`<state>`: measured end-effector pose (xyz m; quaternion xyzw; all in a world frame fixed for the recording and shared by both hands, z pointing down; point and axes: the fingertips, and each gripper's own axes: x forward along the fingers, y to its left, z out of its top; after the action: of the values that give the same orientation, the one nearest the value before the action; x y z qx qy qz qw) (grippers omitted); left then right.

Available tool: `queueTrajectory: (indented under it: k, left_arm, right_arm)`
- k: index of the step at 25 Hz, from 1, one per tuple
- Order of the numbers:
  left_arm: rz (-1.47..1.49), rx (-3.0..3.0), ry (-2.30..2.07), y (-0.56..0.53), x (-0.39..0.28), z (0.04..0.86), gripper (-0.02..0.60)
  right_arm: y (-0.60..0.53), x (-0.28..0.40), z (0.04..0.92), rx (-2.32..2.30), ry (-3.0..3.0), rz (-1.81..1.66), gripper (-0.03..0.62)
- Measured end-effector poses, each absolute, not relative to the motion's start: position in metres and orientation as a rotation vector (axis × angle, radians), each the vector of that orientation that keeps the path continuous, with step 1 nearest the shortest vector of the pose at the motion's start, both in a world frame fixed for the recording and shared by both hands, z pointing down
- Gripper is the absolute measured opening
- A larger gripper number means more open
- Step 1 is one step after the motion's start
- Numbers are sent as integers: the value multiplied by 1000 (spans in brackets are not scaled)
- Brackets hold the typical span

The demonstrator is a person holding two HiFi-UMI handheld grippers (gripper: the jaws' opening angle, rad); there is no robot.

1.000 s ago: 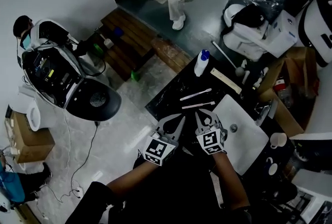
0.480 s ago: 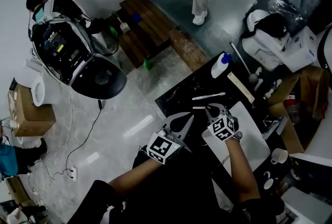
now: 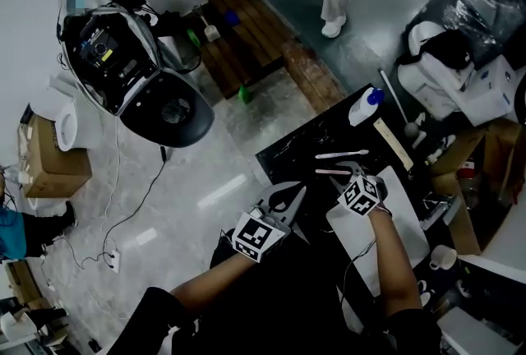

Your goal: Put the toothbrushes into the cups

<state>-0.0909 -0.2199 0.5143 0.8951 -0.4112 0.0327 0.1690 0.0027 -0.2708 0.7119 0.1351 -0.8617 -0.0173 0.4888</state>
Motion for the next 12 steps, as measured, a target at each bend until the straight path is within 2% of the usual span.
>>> queueTrajectory:
  k: [7, 12]
  left_arm:
    - [61, 2515, -1224, -217, -103, 510, 15]
    - [45, 2526, -1226, -216, -105, 507, 15]
  right_arm:
    - [-268, -3, 727, 210, -2019, -64, 133]
    - [-262, -4, 730, 147, -1985, -50, 77]
